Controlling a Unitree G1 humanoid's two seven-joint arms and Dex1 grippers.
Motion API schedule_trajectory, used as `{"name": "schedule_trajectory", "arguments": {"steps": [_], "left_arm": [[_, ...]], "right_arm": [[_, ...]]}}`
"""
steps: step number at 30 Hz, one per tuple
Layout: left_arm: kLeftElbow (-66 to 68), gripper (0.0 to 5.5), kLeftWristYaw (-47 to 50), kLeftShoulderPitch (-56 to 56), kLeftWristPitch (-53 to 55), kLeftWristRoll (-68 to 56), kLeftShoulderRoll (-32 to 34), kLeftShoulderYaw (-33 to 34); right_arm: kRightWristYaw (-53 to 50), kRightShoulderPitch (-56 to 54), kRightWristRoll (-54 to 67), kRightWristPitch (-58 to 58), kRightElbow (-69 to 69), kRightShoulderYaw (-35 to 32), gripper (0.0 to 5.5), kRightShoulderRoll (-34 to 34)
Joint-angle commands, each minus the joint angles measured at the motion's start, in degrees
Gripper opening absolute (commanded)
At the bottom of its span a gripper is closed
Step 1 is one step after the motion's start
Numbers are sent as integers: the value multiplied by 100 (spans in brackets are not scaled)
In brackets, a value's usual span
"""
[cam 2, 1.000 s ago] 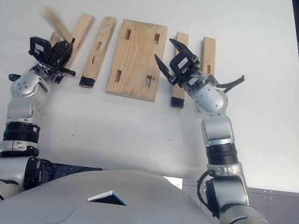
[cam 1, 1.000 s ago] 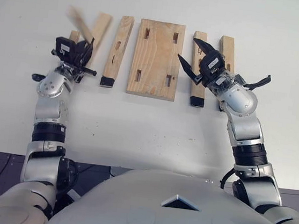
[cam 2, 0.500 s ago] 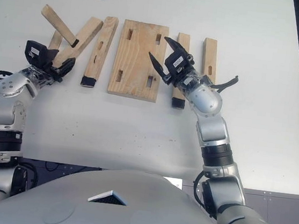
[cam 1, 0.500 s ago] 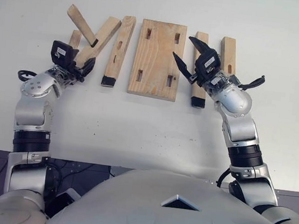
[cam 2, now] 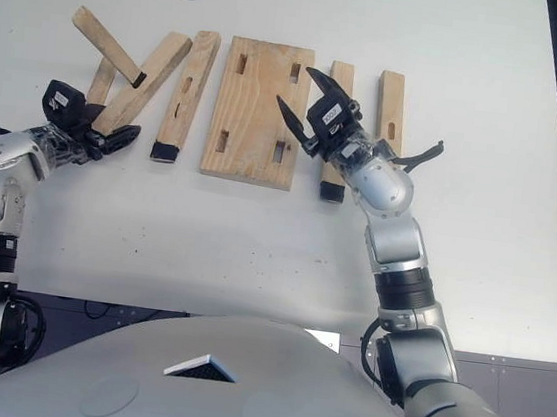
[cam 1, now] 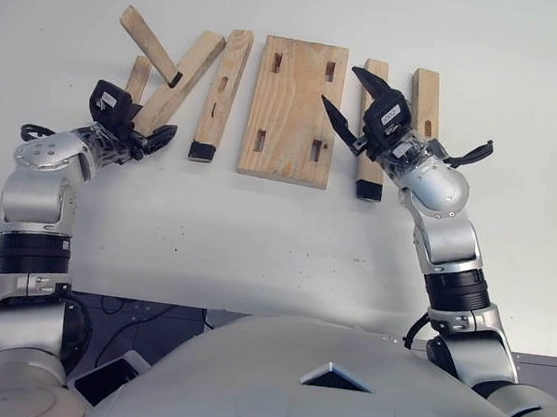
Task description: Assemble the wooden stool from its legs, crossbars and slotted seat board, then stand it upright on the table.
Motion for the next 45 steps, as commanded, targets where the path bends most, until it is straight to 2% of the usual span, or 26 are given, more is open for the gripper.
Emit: {"name": "schedule_trajectory", "arguments": {"steps": [1, 4, 6, 9, 11, 12, 15, 17, 18, 21, 23, 26, 28, 38, 45], "left_arm": [[10, 286, -81, -4, -49, 24, 47, -41], [61, 227, -51, -3, -91, 110, 51, -65], [297, 199, 123, -38, -619, 454, 111, -160], [323, 199, 221, -175, -1139, 405, -22, 22], [-99, 199, 107, -429, -1186, -87, -228, 282], [-384, 199, 31, -599, -1039, -467, -354, 408], [-1225, 199, -59, -1020, 282, -1964, -740, 627], [-1506, 199, 3, -1162, 1122, -2783, -1004, 595], [-1587, 199, 94, -1212, 1544, -3177, -1160, 560], [-1692, 199, 139, -1252, 2251, -3839, -1439, 458], [-1669, 199, -92, -1205, 2492, -4157, -1612, 322], [-1567, 199, -298, -1231, 2827, -4602, -1817, 250], [-1550, 199, -309, -1273, 2972, -4839, -1899, 274], [-1718, 199, -269, -1187, 3246, -5263, -1926, 229], [-1612, 199, -249, -1134, 3329, -5183, -1893, 172]], "right_arm": [[11, -135, 13, 57, 27, -24, 277, 37], [18, -172, 16, 58, 45, -29, 277, 40], [26, -173, 34, 42, 47, -31, 277, 48], [62, -179, 86, 21, 7, -44, 277, 41], [46, -250, 70, -73, 51, -117, 277, -24], [48, -300, 79, -109, 91, -169, 277, -57], [228, -498, 273, -192, 221, -336, 277, -151], [547, -630, 1579, 729, -65, -843, 277, 130], [730, -755, 2651, 1686, -263, -1179, 277, 199], [1209, -1048, 4823, 3546, -563, -1733, 277, -9], [1500, -1365, 5920, 4610, -339, -2050, 277, -281], [1523, -1904, 6710, 5626, 404, -2405, 325, -375], [1373, -2130, 6967, 5976, 728, -2564, 349, -298], [1209, -2167, 7096, 6490, 811, -2642, 351, -11], [1222, -2167, 7060, 6518, 930, -2811, 226, 114]]}}
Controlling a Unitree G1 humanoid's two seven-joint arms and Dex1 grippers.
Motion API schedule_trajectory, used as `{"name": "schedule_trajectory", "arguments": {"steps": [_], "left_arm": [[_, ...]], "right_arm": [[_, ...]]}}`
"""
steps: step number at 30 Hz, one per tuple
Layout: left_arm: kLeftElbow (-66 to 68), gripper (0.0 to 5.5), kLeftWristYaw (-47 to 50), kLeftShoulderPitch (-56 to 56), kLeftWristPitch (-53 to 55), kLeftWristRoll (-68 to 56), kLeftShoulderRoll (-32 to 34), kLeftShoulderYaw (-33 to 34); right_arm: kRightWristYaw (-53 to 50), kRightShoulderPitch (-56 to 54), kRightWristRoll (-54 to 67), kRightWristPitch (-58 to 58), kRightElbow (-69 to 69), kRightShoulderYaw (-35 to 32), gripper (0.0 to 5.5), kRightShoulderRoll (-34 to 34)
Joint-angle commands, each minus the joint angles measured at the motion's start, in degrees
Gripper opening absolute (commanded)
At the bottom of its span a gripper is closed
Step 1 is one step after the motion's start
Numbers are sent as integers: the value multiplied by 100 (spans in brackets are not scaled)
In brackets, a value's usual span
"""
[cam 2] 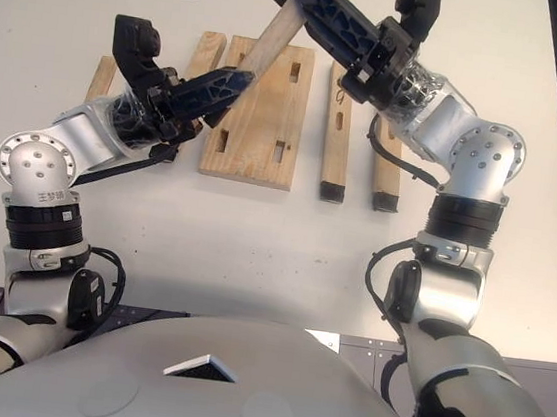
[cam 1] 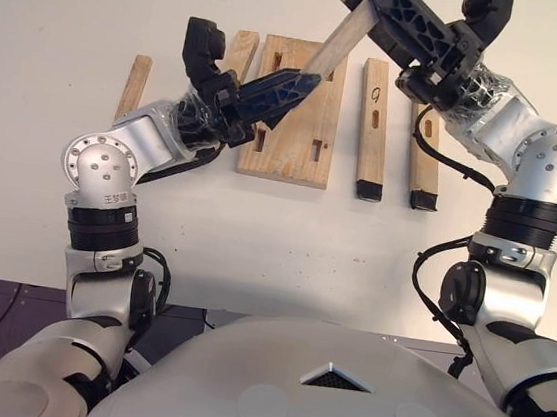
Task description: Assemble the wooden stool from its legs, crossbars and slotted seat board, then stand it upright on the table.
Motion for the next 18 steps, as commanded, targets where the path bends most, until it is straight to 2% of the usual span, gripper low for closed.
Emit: {"name": "schedule_trajectory", "arguments": {"steps": [1, 9, 13, 16, 18], "left_arm": [[30, 199, 40, 42, 96, -59, 53, 14], [298, 199, 134, 31, 96, 164, 135, 32], [735, 290, 219, 164, -145, 654, 403, 171], [785, 333, 166, 370, -255, 788, 648, 411], [942, 367, 176, 376, -398, 906, 746, 563]], "right_arm": [[-28, 0, -97, -38, 52, -15, 209, 119], [105, 162, -500, -231, -104, 210, 205, 104], [422, 290, -1164, -722, -178, 479, 205, -105], [815, 464, -1816, -1343, -473, 784, 205, -276], [926, 544, -1984, -1609, -531, 759, 205, -305]]}}
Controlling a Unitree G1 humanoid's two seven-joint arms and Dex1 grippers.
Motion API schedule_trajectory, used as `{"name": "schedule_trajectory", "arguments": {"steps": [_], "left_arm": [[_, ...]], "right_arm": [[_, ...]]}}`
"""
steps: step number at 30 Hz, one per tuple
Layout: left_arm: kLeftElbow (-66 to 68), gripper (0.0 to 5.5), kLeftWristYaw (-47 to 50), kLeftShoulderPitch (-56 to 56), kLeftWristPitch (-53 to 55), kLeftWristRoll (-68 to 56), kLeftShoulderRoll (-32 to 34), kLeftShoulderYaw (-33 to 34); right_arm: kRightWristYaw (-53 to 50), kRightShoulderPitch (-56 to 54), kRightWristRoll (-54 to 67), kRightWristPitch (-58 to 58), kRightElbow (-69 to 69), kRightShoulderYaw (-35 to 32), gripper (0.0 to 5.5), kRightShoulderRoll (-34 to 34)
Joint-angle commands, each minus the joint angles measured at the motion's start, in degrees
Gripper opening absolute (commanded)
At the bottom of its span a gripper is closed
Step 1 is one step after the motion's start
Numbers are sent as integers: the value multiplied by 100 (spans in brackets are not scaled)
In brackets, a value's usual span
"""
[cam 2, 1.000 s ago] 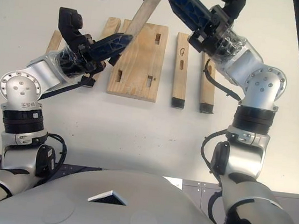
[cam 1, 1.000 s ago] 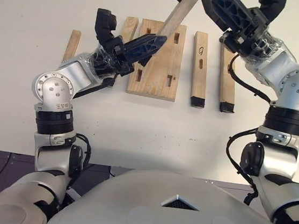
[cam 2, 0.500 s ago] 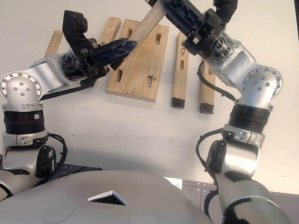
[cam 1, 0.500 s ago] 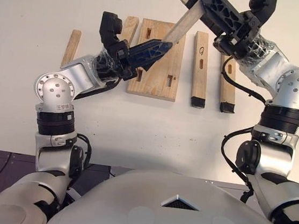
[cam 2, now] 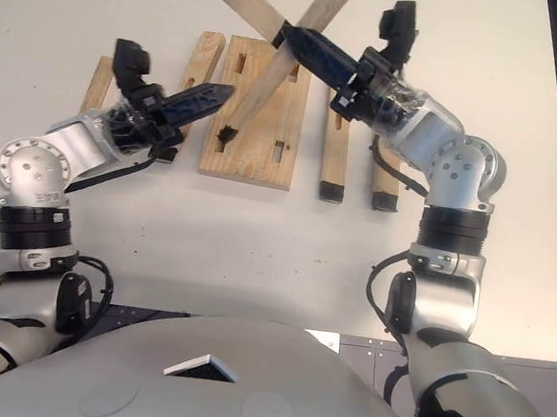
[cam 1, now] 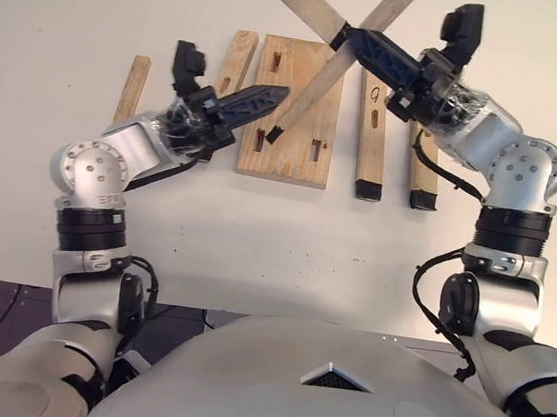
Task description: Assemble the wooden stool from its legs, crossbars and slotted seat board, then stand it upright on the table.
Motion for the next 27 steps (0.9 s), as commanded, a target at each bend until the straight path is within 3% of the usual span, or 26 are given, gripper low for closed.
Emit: {"name": "schedule_trajectory", "arguments": {"steps": [1, 5, 15, 27], "left_arm": [[280, 382, 71, 13, -326, 300, 175, 257], [590, 424, 409, -167, -893, 758, 60, 381], [1293, 424, 820, -776, -1741, 1264, 43, 796], [1652, 424, 937, -867, -1900, 1545, 50, 891]], "right_arm": [[262, 133, -363, -571, -201, 29, 205, -73], [661, 249, -786, -1128, -207, 97, 205, -273], [1365, 699, -1509, -1772, -165, 302, 205, -713], [2110, 1021, -2704, -3276, -189, 1439, 204, -1080]]}}
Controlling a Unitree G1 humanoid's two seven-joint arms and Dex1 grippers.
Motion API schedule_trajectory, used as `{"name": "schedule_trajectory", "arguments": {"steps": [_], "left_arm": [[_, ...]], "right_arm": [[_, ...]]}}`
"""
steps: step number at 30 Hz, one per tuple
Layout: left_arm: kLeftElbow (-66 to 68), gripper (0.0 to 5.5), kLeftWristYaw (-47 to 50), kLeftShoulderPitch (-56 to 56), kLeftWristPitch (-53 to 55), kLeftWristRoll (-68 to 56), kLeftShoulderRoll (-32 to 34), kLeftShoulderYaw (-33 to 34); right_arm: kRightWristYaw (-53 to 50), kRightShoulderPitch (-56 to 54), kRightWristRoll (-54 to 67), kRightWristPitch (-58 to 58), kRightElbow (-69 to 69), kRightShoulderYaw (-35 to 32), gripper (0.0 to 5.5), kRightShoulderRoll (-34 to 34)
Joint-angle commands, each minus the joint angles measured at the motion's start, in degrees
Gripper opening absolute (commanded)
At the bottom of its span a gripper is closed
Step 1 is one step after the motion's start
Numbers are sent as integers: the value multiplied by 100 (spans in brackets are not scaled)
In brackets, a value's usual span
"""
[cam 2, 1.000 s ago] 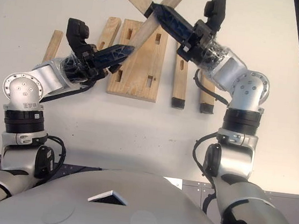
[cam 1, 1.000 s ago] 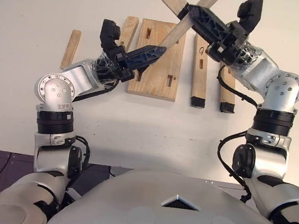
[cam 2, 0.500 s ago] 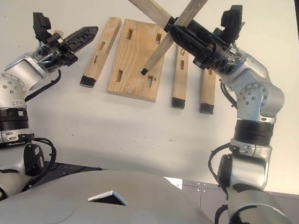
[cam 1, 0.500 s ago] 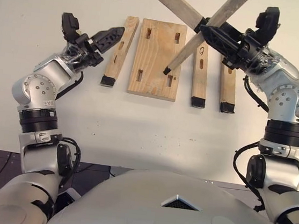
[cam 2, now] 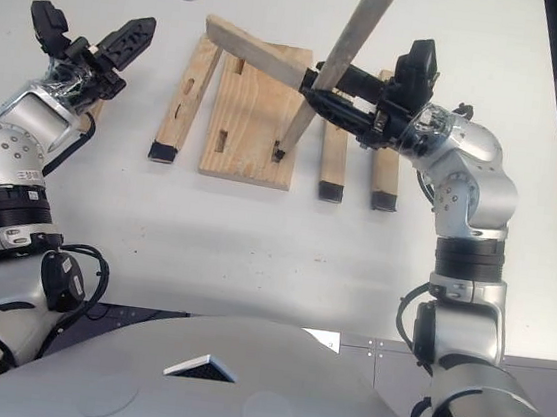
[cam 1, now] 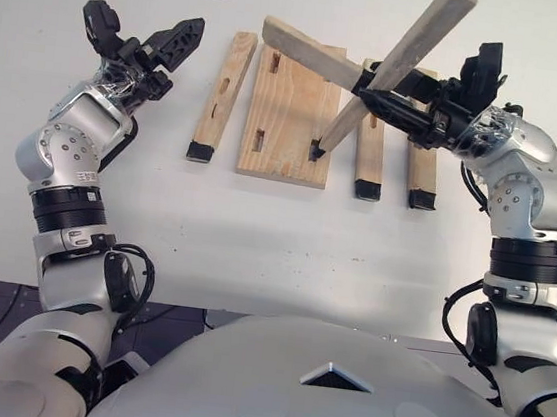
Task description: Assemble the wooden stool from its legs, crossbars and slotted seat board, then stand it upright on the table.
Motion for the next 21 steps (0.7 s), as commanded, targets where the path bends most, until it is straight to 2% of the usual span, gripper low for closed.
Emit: {"name": "schedule_trajectory", "arguments": {"steps": [1, 10, 21], "left_arm": [[206, 424, 94, -155, -78, 116, 54, 112], [197, 424, 140, -107, -112, 194, -87, 100], [238, 424, 96, -157, -173, 215, -33, 136]], "right_arm": [[199, 336, -759, -341, 66, 595, 204, -284], [277, 252, -1180, -1322, 149, 963, 204, -292], [-35, -89, -449, -758, -57, 322, 204, -223]]}}
